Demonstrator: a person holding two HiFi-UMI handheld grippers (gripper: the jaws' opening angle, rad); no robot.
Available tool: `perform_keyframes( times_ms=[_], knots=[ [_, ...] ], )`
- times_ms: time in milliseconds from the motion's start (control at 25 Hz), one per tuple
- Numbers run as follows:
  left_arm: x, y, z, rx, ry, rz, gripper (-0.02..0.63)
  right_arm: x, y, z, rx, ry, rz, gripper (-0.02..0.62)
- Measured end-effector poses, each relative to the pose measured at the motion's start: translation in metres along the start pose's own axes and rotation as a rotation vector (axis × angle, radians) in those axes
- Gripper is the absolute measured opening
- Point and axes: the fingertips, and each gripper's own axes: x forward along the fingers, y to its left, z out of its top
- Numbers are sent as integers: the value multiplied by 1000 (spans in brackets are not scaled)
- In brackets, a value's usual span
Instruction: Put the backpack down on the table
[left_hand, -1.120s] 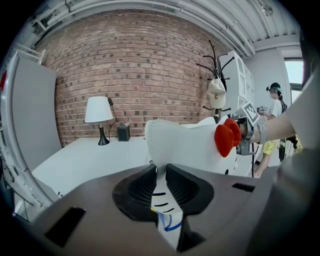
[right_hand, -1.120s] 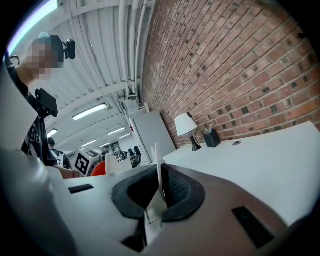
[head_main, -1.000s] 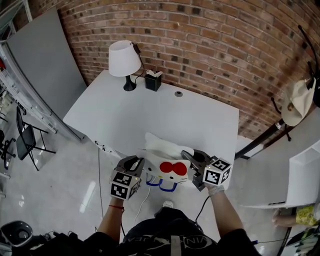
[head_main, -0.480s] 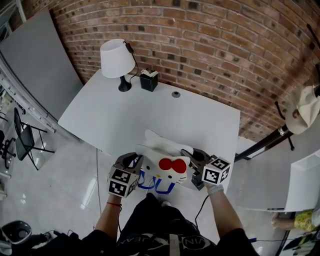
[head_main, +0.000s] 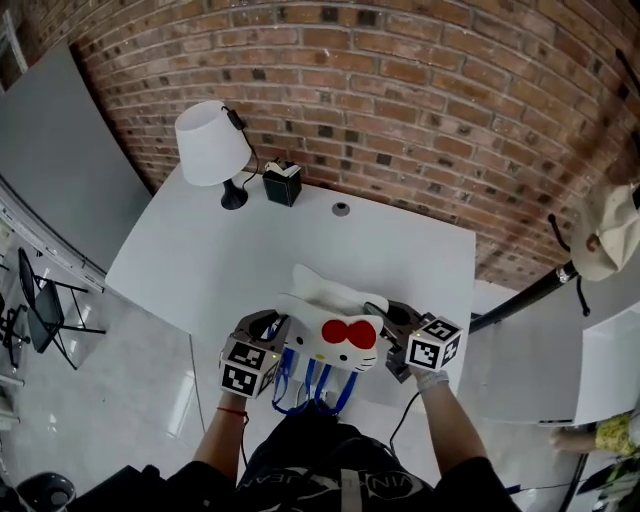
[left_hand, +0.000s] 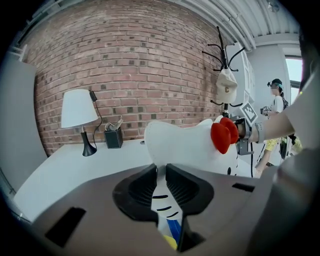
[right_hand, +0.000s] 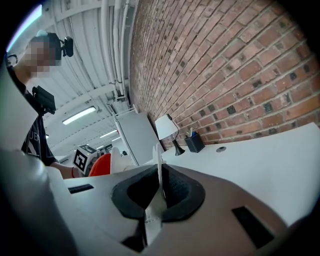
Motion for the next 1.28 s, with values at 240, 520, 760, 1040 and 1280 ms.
perform_keyframes(
  times_ms=[240, 520, 760, 1040, 1280],
  knots=[
    [37, 22, 16, 22, 14, -33, 55, 18, -33, 24, 1, -35, -24, 11],
    [80, 39, 31, 71, 35, -77, 55, 32, -71, 35, -9, -24, -69, 11],
    [105, 51, 40, 89, 31, -90, 55, 43, -94, 44, -25, -17, -85, 11],
    [131, 64, 54, 124, 20, -84, 55, 54, -117, 58, -50, -25, -103, 11],
    [153, 76, 59, 165, -17, -73, 55, 65, -129, 67, -83, -30, -127, 11]
  ],
)
